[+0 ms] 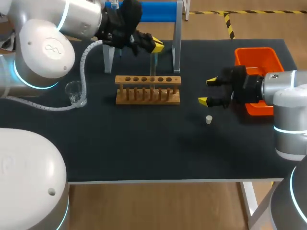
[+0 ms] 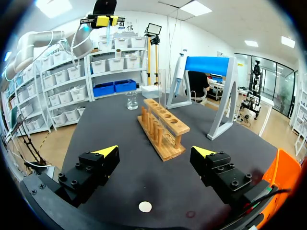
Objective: Invert the test tube, pick up the pipette, mount the tip to pipette, aspirate from beaker and dispense into the tube, eject the tip, return the pipette, and cap with the stopper.
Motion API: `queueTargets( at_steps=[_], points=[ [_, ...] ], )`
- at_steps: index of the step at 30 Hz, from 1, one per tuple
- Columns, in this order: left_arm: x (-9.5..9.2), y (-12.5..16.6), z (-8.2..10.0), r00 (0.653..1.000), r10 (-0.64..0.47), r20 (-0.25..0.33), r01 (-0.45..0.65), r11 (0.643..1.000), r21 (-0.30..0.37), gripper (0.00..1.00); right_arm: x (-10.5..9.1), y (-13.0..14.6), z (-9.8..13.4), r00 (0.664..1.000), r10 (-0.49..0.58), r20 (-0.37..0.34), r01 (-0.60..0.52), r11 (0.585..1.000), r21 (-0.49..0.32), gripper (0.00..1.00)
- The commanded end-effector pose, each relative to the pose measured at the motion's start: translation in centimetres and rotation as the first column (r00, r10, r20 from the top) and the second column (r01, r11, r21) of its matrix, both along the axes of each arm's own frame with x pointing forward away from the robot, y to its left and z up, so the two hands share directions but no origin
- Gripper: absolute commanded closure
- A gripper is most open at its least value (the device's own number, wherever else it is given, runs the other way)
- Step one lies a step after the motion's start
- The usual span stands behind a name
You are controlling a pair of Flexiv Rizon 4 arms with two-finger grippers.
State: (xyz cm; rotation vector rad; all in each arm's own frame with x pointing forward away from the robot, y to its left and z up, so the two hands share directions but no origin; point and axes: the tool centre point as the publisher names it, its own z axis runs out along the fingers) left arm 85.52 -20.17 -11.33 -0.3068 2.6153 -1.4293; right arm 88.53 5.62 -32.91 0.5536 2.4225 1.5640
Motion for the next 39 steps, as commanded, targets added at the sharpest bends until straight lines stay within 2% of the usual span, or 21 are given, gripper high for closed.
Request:
queueTargets(
  at_steps=[1,19,23,29,34,39],
  points=[
    [0.7,-1.4,-0.1,1.0,-0.022,0.0,0.022,1.0,-0.011,1.0,0.0,-0.1,0.0,1.0,0.0,0.002,0.0,1.0,0.002,0.0],
    [0.6,-1.9,0.1,0.999,-0.035,-0.01,0.035,0.999,-0.001,1.0,0.0,-0.1,0.0,1.0,0.0,0.002,0.0,1.0,0.002,0.0],
    [0.6,-1.9,0.1,0.999,-0.035,-0.01,0.035,0.999,-0.001,1.0,-2.1,-1.5,0.9,0.999,0.009,0.033,-0.01,1.0,0.016,0.0],
    [0.6,-1.9,0.1,0.999,-0.035,-0.01,0.035,0.999,-0.001,1.0,-5.5,-3.5,3.3,0.998,0.019,0.059,-0.024,0.996,0.086,0.0],
    [0.6,-1.9,0.1,0.999,-0.035,-0.01,0.035,0.999,-0.001,1.0,-8.1,-4.6,5.6,0.994,0.066,0.082,-0.079,0.985,0.154,0.0],
    [0.6,-1.9,0.1,0.999,-0.035,-0.01,0.035,0.999,-0.001,1.0,-9.6,-4.9,7.3,0.987,0.115,0.111,-0.134,0.973,0.186,0.0]
  ],
)
